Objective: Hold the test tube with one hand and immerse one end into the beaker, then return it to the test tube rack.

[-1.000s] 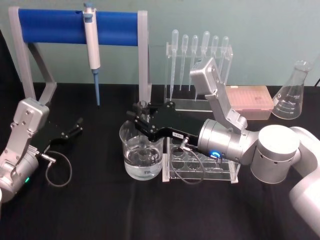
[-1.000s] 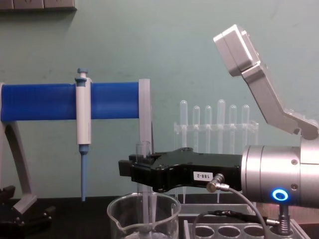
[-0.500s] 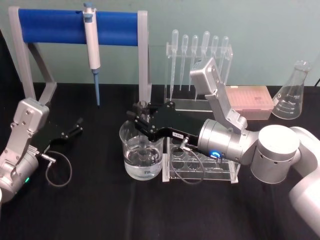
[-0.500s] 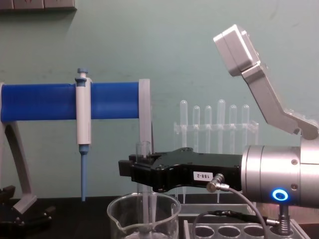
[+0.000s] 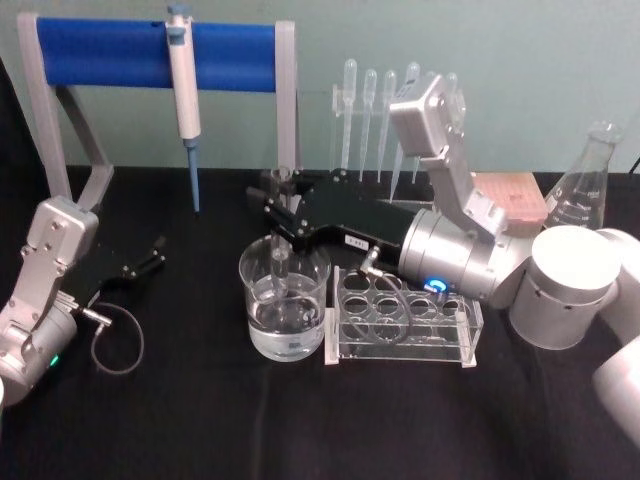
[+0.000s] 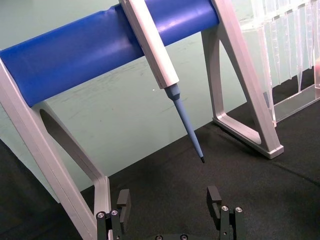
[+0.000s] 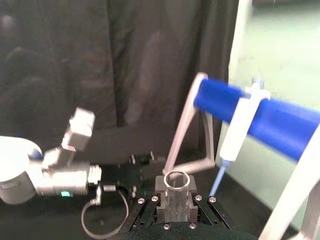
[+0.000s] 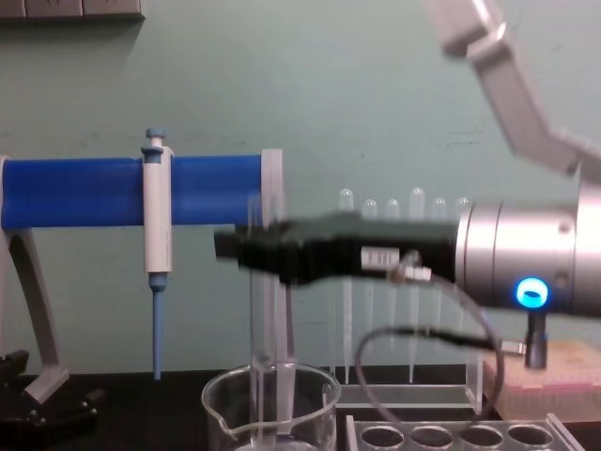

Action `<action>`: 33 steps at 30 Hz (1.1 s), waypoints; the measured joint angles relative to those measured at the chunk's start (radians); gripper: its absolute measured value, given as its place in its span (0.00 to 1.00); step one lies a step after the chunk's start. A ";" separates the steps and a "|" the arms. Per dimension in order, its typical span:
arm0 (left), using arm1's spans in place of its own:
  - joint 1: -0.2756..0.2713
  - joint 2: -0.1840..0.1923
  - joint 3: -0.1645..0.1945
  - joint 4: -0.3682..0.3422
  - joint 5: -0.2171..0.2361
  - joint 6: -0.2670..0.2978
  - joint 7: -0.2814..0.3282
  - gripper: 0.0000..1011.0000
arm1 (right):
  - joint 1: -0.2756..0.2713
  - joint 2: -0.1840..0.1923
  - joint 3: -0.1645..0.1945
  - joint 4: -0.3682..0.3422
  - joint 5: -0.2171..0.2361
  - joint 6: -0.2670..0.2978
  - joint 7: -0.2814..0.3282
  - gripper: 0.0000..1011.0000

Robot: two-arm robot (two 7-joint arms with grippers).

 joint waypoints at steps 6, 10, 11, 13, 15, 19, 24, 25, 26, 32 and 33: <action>0.000 0.000 0.000 0.000 0.000 0.000 0.000 0.99 | 0.006 0.031 0.032 -0.114 0.014 0.023 -0.014 0.22; 0.000 0.000 0.000 0.000 0.000 0.000 0.000 0.99 | 0.002 0.064 0.065 -0.188 0.035 0.033 -0.025 0.22; 0.000 0.000 0.000 0.000 0.000 0.000 0.000 0.99 | -0.002 0.073 0.074 -0.202 0.039 0.035 -0.027 0.22; 0.000 0.000 0.000 0.000 0.000 0.000 0.000 0.99 | -0.009 0.092 0.090 -0.229 0.048 0.039 -0.034 0.22; 0.000 0.000 0.000 0.000 0.000 0.000 0.000 0.99 | -0.027 0.123 0.116 -0.263 0.061 0.044 -0.045 0.22; 0.000 0.000 0.000 0.000 0.000 0.000 0.000 0.99 | -0.069 0.180 0.163 -0.306 0.083 0.053 -0.065 0.22; 0.000 0.000 0.000 0.000 0.000 0.000 0.000 0.99 | -0.137 0.240 0.210 -0.322 0.105 0.055 -0.084 0.22; 0.000 0.000 0.000 0.000 0.000 0.000 0.000 0.99 | -0.146 0.246 0.214 -0.320 0.107 0.054 -0.085 0.22; 0.000 0.000 0.000 0.000 0.000 0.000 0.000 0.99 | -0.161 0.253 0.218 -0.314 0.110 0.051 -0.087 0.22; 0.000 0.000 0.000 0.000 0.000 0.000 0.000 0.99 | -0.198 0.256 0.220 -0.280 0.118 0.038 -0.090 0.22; 0.000 0.000 0.000 0.000 0.000 0.000 0.000 0.99 | -0.205 0.253 0.218 -0.270 0.119 0.033 -0.090 0.22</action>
